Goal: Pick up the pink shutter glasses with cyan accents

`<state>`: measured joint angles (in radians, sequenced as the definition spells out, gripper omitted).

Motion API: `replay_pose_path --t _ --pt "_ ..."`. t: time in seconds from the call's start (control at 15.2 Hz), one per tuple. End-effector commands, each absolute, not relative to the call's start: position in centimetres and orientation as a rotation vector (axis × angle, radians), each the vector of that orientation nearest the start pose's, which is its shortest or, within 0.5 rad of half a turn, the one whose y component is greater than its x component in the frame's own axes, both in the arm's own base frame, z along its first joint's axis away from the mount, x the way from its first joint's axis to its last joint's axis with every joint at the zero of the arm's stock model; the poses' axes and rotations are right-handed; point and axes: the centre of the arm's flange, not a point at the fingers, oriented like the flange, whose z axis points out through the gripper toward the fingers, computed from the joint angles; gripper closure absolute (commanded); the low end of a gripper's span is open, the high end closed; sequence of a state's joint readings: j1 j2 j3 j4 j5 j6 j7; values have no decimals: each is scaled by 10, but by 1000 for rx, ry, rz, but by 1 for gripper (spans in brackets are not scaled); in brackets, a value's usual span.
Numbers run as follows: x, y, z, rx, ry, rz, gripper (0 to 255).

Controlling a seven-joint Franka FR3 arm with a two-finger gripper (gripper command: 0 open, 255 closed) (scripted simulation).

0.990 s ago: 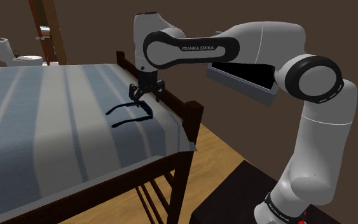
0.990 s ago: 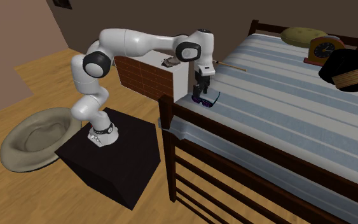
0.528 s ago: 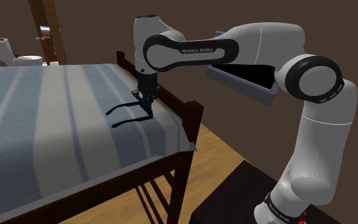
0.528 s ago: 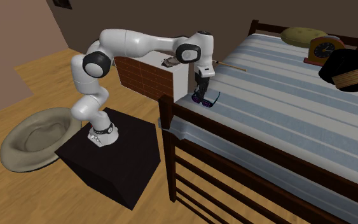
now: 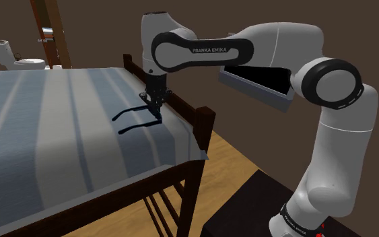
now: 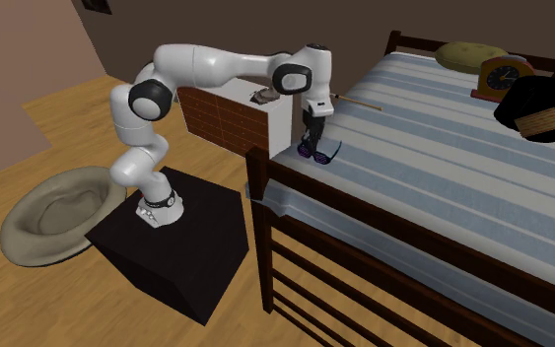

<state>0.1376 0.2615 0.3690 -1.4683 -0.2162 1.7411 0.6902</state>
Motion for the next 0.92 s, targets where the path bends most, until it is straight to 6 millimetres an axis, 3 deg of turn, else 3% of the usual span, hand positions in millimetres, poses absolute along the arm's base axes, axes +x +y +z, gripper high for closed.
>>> replay_pose_path --t 0.0,0.73,0.86 --pt "582 269 551 -3211 262 -148 255" --pt "582 269 609 -3211 262 -148 255" --pt "582 269 610 -3211 262 -148 255"
